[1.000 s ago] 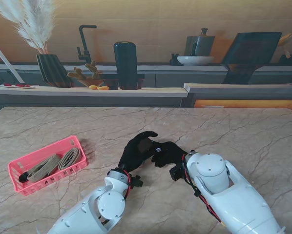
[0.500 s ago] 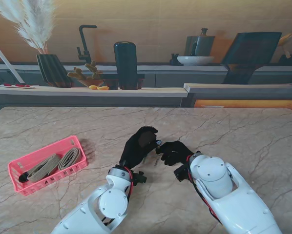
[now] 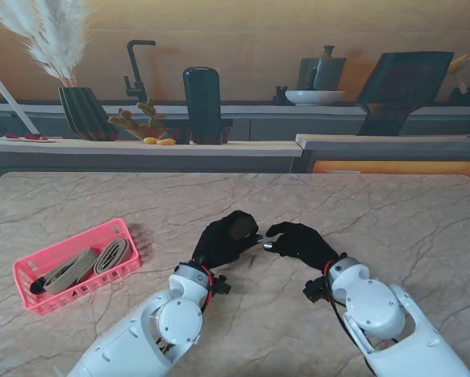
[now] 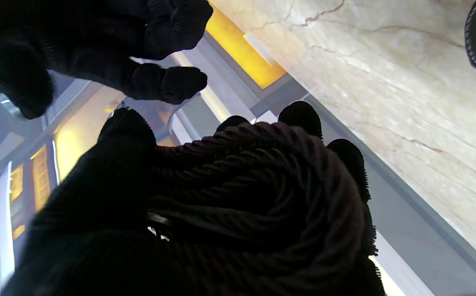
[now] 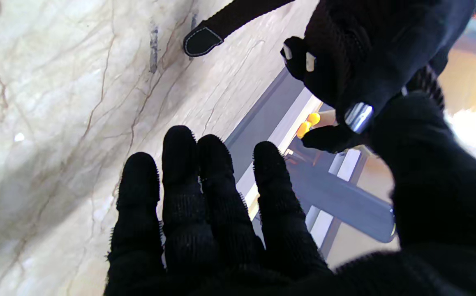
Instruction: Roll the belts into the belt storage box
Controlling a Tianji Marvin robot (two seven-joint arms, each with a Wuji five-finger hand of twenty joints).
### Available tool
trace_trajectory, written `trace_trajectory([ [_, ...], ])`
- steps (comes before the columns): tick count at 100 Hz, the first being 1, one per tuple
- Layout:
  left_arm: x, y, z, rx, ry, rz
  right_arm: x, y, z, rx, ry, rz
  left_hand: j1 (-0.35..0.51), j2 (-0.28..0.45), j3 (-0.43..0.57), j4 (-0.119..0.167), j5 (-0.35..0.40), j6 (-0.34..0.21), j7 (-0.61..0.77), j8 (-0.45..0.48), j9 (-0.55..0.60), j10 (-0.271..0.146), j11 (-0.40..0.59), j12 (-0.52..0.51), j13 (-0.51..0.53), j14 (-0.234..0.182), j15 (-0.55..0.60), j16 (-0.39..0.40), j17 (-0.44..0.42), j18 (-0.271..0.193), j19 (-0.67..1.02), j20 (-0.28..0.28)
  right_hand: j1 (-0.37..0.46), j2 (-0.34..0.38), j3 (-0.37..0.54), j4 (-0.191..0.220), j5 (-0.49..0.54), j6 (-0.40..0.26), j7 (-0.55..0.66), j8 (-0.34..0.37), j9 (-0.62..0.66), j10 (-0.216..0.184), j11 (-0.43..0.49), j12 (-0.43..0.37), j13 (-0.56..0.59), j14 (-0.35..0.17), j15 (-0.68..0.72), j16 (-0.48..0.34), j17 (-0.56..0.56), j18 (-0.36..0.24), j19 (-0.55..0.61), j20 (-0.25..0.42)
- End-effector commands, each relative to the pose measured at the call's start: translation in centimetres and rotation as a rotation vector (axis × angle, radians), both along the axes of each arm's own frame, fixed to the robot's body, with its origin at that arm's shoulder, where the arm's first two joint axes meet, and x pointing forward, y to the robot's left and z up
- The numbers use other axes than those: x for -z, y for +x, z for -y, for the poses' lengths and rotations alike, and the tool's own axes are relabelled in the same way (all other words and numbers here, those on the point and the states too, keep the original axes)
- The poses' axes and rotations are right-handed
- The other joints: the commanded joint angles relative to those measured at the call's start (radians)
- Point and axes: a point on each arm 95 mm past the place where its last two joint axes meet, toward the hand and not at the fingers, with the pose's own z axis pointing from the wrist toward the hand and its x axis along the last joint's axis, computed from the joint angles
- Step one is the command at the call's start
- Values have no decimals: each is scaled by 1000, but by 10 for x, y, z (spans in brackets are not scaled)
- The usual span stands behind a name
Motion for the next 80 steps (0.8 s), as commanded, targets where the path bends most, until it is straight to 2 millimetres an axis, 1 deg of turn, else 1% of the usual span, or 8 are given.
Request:
trace_trajectory([
  [1, 1, 0, 0, 6, 16, -16, 2, -2, -7, 16, 14, 23, -20, 2, 197, 0, 13, -6, -54, 11, 125, -85, 201, 51, 94, -61, 120, 46, 25, 8, 71, 21, -74, 27, -45, -5, -14, 15, -27, 0, 3, 0, -30, -20, 9, -13, -28, -20, 14, 20, -18, 23],
  [6, 2, 1, 1, 14, 34, -17, 2, -2, -10, 21, 13, 42, -64, -10, 246, 2, 16, 9, -84, 12, 133, -88, 216, 56, 113, -62, 139, 51, 38, 13, 83, 22, -139, 70, -62, -5, 2, 18, -28, 1, 28, 2, -38, -30, 25, -6, -41, -29, 22, 28, -21, 25],
  [14, 3, 3, 1, 29, 83, -3, 2, -2, -15, 22, 25, 53, -119, -13, 304, 29, 16, 25, -125, 31, 137, -99, 227, 51, 124, -68, 144, 51, 48, 11, 89, 18, -186, 98, -71, -5, 23, 30, -27, 3, 52, 7, -41, -38, 45, 3, -48, -35, 32, 36, -21, 27],
  [36, 8, 5, 3, 65, 164, 26, 0, 5, -30, 14, 4, 81, -134, -35, 315, 28, 2, 30, -159, 28, 131, -110, 227, 47, 121, -73, 137, 48, 48, 10, 86, 14, -205, 100, -71, 2, 77, 45, -12, 15, 100, 21, 14, -31, 93, 18, 19, -5, 64, 41, 31, 41],
  [47, 9, 6, 4, 74, 185, 36, -1, 8, -38, 0, -2, 69, -136, -36, 319, 27, -38, 47, -201, 13, 122, -116, 228, 46, 115, -70, 131, 46, 43, 11, 80, 11, -207, 105, -70, 6, 109, 45, 7, 30, 125, 26, 42, -26, 114, 31, 55, 7, 77, 46, 66, 42],
  [64, 9, 6, 4, 75, 193, 45, 2, 12, -49, -31, -16, 40, -139, -37, 320, 27, -58, 54, -227, 5, 116, -121, 228, 42, 108, -73, 123, 44, 37, 8, 74, 8, -151, 110, -79, 15, 152, 30, 34, 48, 164, 28, 67, -22, 146, 40, 91, 17, 93, 48, 108, 36],
  [70, 9, 6, 4, 74, 193, 48, 3, 12, -52, -42, -21, 24, -139, -37, 321, 26, -52, 53, -225, 6, 116, -122, 229, 41, 109, -74, 121, 44, 37, 8, 74, 8, -102, 110, -101, 19, 169, 22, 50, 57, 184, 25, 76, -22, 163, 42, 107, 20, 100, 48, 128, 27],
  [80, 8, 5, 3, 73, 195, 53, 5, 13, -54, -51, -26, 5, -140, -36, 322, 26, -53, 53, -226, 6, 117, -122, 229, 40, 109, -75, 120, 43, 37, 8, 74, 8, 46, 140, -193, 34, 205, 3, 86, 69, 225, 17, 89, -23, 198, 40, 128, 19, 113, 46, 161, 0],
])
